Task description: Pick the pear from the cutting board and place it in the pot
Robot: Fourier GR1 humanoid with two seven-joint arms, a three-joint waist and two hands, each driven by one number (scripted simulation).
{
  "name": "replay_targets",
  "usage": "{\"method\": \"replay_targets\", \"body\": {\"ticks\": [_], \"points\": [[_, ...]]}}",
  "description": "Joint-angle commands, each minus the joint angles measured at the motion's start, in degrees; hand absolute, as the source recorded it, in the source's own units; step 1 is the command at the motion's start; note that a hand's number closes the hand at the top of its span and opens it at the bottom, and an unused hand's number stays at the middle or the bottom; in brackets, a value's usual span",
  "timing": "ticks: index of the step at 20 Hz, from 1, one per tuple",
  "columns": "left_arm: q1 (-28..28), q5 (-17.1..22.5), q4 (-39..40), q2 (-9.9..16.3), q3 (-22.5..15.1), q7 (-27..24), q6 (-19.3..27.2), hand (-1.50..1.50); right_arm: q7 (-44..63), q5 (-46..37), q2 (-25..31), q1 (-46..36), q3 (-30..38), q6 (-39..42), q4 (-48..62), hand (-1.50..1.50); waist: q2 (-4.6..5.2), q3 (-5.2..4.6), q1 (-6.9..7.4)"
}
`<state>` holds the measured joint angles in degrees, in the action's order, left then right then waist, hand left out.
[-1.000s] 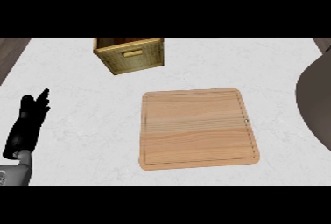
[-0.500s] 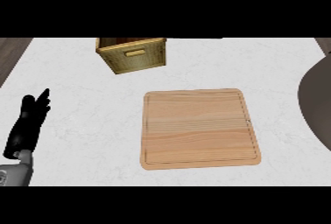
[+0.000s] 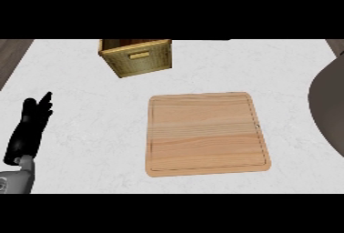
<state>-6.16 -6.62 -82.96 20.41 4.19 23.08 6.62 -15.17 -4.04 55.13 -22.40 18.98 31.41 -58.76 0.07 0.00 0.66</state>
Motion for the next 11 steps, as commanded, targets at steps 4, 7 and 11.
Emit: {"method": "replay_targets", "body": {"ticks": [4,7,11], "points": [[2.68,-0.35,-3.48,-1.01,-0.8,-0.43,-0.07,0.0,7.9,10.41,-4.85,-8.57,8.55,-2.9,7.95,-1.5,-0.09,0.02,0.69],[0.07,-0.77,0.74,-0.56,0.97,-0.47,0.61,0.0,6.23,12.97,-2.21,-6.61,13.01,-2.3,10.62,-1.5,-0.06,0.0,-0.82],[1.85,0.02,0.13,-0.21,1.37,-2.28,-0.77,0.0,0.37,12.55,5.31,-7.5,17.64,-0.3,24.75,-1.5,0.39,0.16,0.47]]}}
